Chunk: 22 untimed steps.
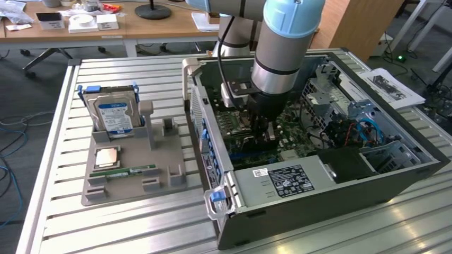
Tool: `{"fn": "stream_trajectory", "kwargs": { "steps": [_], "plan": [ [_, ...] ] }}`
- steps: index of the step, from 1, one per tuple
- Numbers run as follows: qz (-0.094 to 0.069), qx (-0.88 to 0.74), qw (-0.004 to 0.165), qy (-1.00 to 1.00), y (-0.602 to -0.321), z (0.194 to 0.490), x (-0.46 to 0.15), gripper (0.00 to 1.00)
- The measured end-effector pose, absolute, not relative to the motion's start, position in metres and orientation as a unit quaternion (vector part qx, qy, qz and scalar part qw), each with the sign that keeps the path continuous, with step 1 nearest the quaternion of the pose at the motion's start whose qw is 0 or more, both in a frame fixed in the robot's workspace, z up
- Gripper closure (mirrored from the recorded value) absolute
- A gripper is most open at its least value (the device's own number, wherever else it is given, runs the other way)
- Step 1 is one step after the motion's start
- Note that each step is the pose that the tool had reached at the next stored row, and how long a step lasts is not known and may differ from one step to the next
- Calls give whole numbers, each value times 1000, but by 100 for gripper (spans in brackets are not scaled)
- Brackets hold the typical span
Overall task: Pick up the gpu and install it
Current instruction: 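Insert the gpu into the slot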
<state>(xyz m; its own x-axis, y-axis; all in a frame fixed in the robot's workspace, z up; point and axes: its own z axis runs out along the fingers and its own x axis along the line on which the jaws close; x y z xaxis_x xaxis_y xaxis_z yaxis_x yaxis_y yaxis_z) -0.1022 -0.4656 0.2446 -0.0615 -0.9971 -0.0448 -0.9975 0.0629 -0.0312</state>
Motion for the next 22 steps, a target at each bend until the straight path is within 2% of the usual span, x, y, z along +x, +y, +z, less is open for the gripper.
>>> {"fn": "stream_trajectory", "kwargs": {
  "steps": [22],
  "plan": [
    [5, -684, 30, 728, -466, 243, -102, 73]
  ]
}}
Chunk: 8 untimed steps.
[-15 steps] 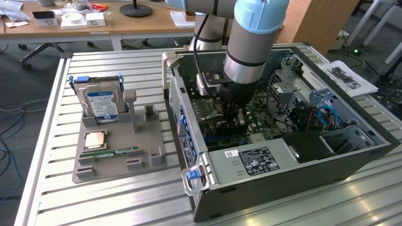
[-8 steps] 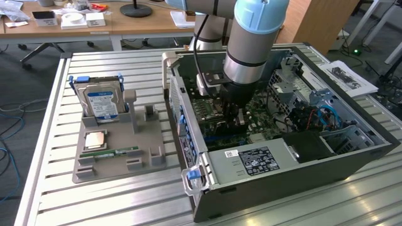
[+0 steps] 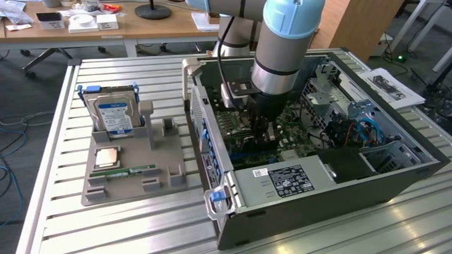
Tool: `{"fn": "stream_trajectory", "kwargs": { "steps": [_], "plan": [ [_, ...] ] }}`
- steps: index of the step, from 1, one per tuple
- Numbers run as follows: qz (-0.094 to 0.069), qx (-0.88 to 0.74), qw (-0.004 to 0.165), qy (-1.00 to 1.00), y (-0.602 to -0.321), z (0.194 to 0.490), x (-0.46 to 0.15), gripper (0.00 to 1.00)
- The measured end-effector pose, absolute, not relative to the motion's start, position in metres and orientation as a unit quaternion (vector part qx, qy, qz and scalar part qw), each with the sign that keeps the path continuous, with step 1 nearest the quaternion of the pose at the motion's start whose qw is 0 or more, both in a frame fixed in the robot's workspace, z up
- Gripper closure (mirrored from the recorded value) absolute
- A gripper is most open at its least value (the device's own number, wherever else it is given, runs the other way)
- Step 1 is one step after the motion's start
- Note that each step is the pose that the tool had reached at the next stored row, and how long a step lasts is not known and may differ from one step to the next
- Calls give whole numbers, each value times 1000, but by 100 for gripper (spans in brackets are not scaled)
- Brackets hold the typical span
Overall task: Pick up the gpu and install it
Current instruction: 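Insert the gpu into the slot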
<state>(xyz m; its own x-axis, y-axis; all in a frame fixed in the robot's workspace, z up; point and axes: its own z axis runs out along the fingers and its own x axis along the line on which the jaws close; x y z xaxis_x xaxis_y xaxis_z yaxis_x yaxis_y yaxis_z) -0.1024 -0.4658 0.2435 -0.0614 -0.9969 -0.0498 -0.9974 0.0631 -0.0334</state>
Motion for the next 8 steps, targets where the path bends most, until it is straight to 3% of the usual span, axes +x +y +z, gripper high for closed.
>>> {"fn": "stream_trajectory", "kwargs": {
  "steps": [8],
  "plan": [
    [5, -684, 30, 728, -466, 243, -102, 73]
  ]
}}
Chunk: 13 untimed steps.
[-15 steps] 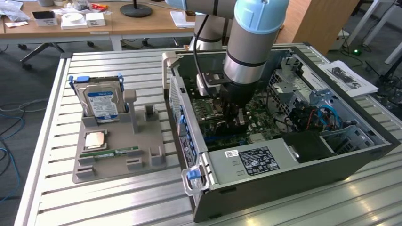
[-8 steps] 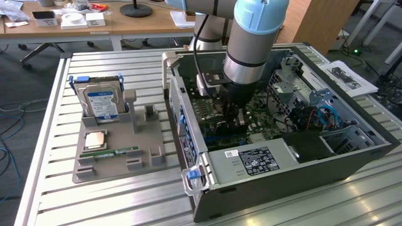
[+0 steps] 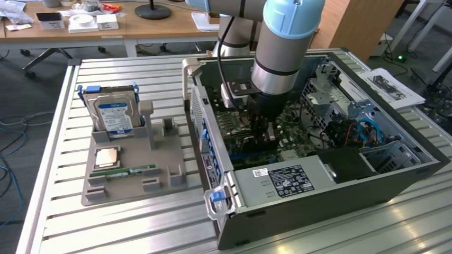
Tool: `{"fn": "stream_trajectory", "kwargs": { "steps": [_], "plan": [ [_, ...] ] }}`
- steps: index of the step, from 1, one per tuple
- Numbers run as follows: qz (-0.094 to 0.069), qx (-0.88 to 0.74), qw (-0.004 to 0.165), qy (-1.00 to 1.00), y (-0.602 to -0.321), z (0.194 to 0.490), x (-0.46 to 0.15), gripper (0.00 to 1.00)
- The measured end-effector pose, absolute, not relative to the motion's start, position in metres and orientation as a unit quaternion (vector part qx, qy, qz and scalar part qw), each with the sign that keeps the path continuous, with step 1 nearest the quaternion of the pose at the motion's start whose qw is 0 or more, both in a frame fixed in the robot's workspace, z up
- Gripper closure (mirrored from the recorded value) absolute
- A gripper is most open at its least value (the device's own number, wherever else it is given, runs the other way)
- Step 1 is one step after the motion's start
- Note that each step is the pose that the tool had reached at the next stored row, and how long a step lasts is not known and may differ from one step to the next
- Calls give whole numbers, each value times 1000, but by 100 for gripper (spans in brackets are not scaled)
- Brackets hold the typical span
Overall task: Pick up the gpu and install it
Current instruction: 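Insert the gpu into the slot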
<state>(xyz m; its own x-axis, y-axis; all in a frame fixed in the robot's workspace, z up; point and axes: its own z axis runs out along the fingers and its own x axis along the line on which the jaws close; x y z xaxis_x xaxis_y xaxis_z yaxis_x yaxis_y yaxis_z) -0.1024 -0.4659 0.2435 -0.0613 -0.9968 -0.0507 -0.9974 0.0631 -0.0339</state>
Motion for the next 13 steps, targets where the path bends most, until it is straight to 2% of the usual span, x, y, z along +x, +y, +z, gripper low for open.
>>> {"fn": "stream_trajectory", "kwargs": {
  "steps": [13],
  "plan": [
    [5, -681, 30, 732, -466, 243, -102, 73]
  ]
}}
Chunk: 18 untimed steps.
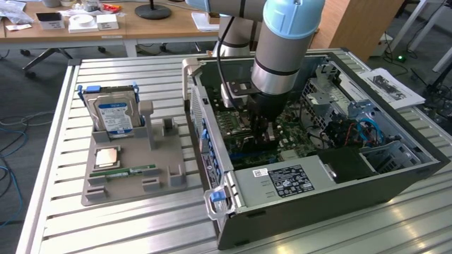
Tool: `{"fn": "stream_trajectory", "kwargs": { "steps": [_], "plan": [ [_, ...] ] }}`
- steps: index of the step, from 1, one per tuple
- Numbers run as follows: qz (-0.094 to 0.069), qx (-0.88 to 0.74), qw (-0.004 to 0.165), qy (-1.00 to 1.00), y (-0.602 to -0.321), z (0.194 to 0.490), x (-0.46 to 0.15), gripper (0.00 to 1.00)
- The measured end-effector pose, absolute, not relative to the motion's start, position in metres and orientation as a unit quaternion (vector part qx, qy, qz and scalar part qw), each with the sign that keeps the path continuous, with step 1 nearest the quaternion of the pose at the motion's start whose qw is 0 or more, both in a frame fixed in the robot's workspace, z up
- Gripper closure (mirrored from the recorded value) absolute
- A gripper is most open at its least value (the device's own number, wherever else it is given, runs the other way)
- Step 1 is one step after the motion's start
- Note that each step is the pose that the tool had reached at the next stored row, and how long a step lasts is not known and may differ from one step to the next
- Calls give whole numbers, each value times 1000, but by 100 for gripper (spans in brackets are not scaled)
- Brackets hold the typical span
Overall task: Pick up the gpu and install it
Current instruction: 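Insert the gpu into the slot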
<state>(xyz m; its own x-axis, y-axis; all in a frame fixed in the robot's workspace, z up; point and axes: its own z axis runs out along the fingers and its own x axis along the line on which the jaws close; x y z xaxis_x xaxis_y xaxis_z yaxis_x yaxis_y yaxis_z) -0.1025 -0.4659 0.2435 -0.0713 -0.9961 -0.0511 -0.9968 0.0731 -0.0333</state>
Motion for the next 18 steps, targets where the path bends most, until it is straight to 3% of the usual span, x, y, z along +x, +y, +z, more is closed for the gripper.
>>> {"fn": "stream_trajectory", "kwargs": {
  "steps": [18],
  "plan": [
    [6, -678, 30, 734, -466, 243, -103, 73]
  ]
}}
